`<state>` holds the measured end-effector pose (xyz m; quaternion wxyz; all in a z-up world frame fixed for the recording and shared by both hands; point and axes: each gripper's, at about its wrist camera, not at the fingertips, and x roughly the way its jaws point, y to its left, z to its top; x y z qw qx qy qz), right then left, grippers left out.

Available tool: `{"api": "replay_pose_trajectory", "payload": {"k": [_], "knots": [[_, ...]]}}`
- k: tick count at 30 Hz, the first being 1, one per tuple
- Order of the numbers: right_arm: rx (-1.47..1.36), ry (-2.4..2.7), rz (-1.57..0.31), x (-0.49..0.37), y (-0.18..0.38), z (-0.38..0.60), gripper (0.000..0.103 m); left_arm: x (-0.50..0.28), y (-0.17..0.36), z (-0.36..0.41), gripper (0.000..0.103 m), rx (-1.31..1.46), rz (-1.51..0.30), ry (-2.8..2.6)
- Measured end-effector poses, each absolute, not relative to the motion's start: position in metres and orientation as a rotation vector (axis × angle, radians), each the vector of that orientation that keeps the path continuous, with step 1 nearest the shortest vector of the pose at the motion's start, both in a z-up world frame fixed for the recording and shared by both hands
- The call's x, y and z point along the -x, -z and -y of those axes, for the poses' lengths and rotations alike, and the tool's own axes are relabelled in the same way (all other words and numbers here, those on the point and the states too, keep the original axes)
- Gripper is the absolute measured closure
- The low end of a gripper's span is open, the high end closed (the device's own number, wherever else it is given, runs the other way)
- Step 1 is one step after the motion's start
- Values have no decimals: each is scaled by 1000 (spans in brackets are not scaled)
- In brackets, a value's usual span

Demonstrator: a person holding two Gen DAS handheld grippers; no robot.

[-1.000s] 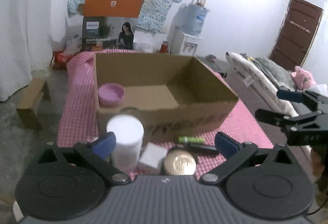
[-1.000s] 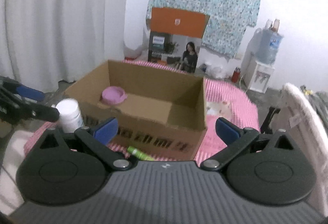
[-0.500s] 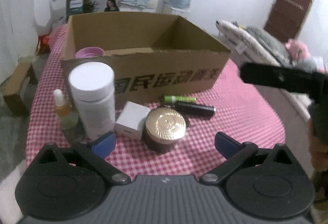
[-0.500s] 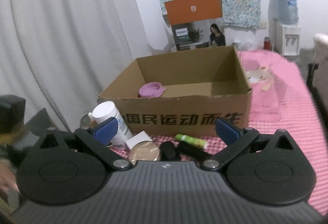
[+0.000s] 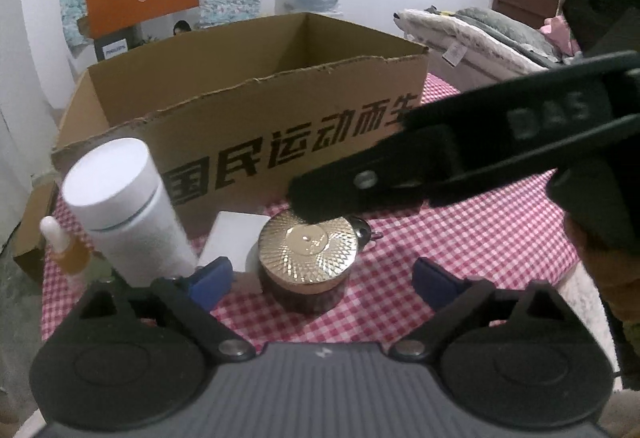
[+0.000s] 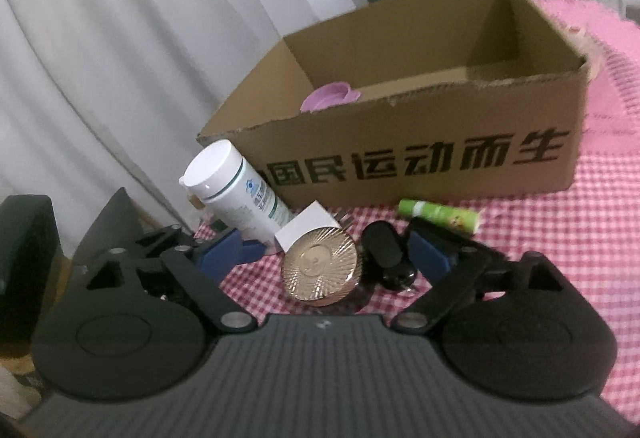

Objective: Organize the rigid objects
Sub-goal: 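Move the right gripper back to the gold-lidded jar on the table, then close the right gripper on the gold-lidded jar's sides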

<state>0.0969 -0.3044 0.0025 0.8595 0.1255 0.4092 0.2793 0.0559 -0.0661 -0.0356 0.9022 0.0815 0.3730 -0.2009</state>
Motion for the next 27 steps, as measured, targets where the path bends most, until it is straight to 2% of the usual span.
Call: {"api": "replay_pose_trajectory", "payload": {"k": [6,9,27], "knots": [[-277,-612,-919,-115,12,299,35,-63,41,70,19,-157,-791,438],[-294,-633,-948,-120,18,298,40,-64,42,71,19,-150,-794,445],[-356,-590,-987,-97,17,329,38,-45,42,90,20,-183,-792,590]]}}
